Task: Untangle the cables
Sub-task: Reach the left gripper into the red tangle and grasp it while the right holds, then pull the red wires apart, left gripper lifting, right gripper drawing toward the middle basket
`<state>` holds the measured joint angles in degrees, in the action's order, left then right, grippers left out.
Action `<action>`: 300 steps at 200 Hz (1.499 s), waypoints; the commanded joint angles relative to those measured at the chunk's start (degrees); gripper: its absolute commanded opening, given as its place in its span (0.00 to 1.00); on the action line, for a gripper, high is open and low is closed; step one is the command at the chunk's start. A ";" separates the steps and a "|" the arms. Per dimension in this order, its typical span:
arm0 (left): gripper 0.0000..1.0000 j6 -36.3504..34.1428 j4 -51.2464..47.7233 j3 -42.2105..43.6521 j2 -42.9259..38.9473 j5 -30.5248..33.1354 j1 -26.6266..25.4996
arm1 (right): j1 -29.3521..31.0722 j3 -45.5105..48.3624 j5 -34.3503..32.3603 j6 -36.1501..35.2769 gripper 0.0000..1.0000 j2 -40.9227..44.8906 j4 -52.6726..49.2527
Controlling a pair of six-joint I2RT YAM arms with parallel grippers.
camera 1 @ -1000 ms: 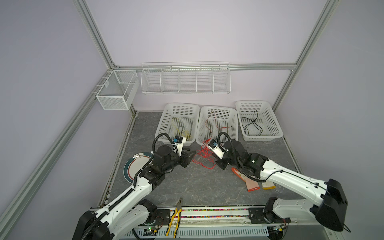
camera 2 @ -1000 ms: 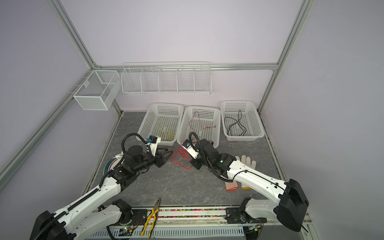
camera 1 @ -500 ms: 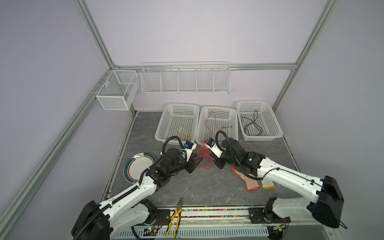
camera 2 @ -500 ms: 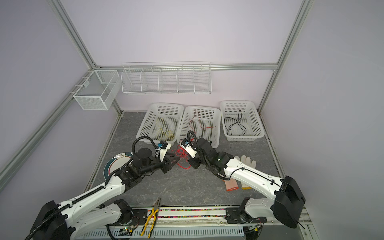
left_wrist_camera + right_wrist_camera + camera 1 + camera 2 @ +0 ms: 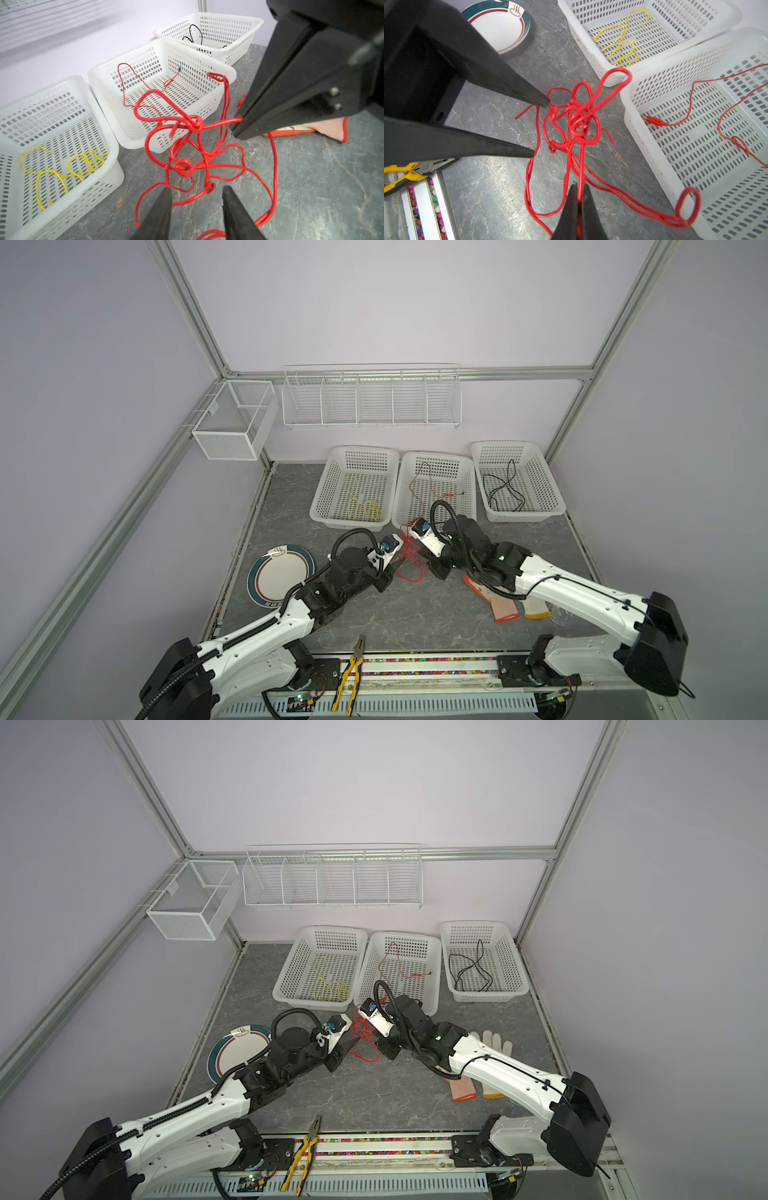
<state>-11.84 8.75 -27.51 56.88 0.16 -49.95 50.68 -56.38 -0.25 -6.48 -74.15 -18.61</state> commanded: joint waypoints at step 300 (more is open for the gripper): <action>0.00 -19.84 13.46 6.28 2.29 9.28 -4.80 | -1.70 -1.11 -3.01 1.97 0.07 1.64 0.71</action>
<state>-31.75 20.14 -22.15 61.12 11.07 -54.28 50.28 -57.12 2.81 -6.90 -71.24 -20.60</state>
